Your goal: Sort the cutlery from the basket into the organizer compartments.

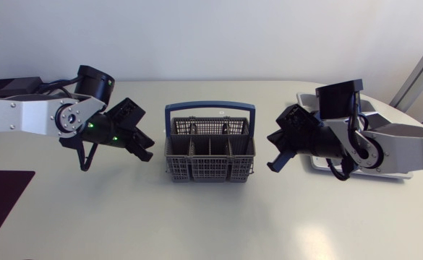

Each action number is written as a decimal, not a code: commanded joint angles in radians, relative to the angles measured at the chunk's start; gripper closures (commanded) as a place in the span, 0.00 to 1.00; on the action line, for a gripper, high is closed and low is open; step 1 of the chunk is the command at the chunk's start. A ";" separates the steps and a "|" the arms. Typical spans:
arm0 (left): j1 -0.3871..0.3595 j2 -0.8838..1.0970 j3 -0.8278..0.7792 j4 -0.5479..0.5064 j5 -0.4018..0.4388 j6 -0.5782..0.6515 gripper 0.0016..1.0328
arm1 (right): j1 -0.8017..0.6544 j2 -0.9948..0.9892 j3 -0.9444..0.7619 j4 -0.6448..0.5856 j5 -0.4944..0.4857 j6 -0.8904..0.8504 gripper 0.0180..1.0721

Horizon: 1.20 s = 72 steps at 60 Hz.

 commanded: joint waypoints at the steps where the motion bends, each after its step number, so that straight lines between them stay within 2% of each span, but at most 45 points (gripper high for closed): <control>1: -0.031 -0.008 -0.037 0.006 0.009 0.005 0.85 | 0.024 -0.018 -0.026 -0.005 0.012 0.015 0.95; 6: -0.056 -0.008 -0.047 0.006 0.009 0.003 0.85 | 0.049 -0.019 -0.030 -0.006 0.023 0.020 0.95; 9: -0.074 -0.008 -0.051 0.006 0.009 -0.008 0.89 | 0.065 -0.021 -0.030 -0.005 0.035 0.025 0.95; 16: -0.100 -0.005 -0.054 0.007 0.009 -0.014 0.89 | 0.084 -0.010 -0.023 -0.003 0.044 0.031 0.95; 32: -0.108 0.000 -0.053 0.017 0.009 -0.017 0.89 | 0.099 0.001 -0.024 0.003 0.058 0.035 0.95; 44: -0.066 -0.022 -0.057 0.015 0.007 -0.014 0.89 | 0.093 -0.015 -0.039 0.004 0.067 0.032 0.95; 57: 0.009 -0.157 -0.097 0.006 0.009 -0.009 0.85 | 0.024 -0.110 -0.069 -0.003 0.067 0.026 0.94; 59: 0.009 -0.169 -0.103 0.006 0.007 -0.011 0.83 | 0.019 -0.125 -0.075 -0.005 0.070 0.028 0.94; 61: 0.012 -0.194 -0.117 0.006 0.007 -0.009 0.74 | 0.015 -0.140 -0.081 -0.006 0.078 0.028 0.94; 67: 0.018 -0.252 -0.145 0.007 0.007 -0.012 0.66 | -0.008 -0.199 -0.104 -0.009 0.095 0.029 0.79; 69: 0.023 -0.273 -0.156 0.007 0.007 -0.015 0.55 | -0.019 -0.216 -0.108 -0.017 0.097 0.031 0.77; 71: 0.032 -0.304 -0.168 0.007 0.007 -0.017 0.34 | -0.031 -0.251 -0.122 -0.023 0.097 0.031 0.68; 72: 0.035 -0.310 -0.171 0.006 0.007 -0.017 0.29 | -0.033 -0.259 -0.124 -0.025 0.098 0.031 0.66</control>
